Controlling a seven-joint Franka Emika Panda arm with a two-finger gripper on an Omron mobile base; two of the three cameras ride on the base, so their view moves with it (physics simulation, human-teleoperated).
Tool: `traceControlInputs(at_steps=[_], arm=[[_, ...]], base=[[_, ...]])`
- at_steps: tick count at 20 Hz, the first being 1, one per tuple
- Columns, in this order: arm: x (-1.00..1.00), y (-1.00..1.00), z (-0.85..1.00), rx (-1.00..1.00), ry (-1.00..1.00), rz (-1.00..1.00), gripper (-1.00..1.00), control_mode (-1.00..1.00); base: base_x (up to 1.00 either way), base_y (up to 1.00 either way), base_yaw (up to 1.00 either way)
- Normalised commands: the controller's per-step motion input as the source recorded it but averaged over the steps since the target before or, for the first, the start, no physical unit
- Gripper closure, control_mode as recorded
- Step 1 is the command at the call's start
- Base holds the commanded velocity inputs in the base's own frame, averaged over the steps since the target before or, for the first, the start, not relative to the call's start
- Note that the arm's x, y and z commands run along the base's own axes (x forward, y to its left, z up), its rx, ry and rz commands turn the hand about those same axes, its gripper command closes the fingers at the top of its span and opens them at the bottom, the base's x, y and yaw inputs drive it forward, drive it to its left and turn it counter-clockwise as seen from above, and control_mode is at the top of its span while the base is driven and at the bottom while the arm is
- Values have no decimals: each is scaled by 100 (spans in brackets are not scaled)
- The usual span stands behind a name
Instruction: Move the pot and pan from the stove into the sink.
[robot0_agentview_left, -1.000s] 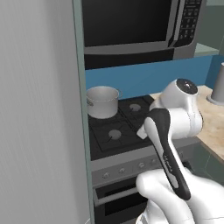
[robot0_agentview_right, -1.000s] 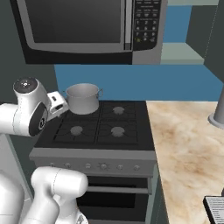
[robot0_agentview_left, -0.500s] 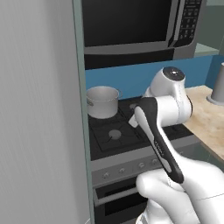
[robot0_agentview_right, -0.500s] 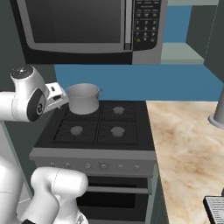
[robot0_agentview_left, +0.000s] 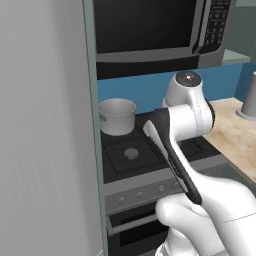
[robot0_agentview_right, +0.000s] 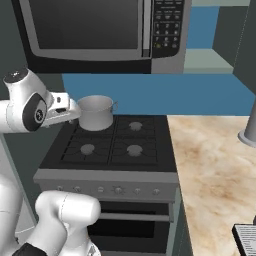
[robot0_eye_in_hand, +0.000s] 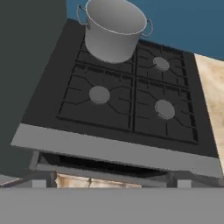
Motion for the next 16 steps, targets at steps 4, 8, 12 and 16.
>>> traceControlInputs(at_steps=[4, 8, 12, 16], arm=[[8, -22, 0, 16, -2, -33, -100, -100], [0, -47, 0, 28, -2, -24, -100, -100], [0, -53, 0, 32, -9, -16, -100, -100], [-1, -51, 0, 31, -17, -6, -100, -100]], base=[[0, 0, 0], [0, 0, 0], [0, 0, 0], [0, 0, 0]])
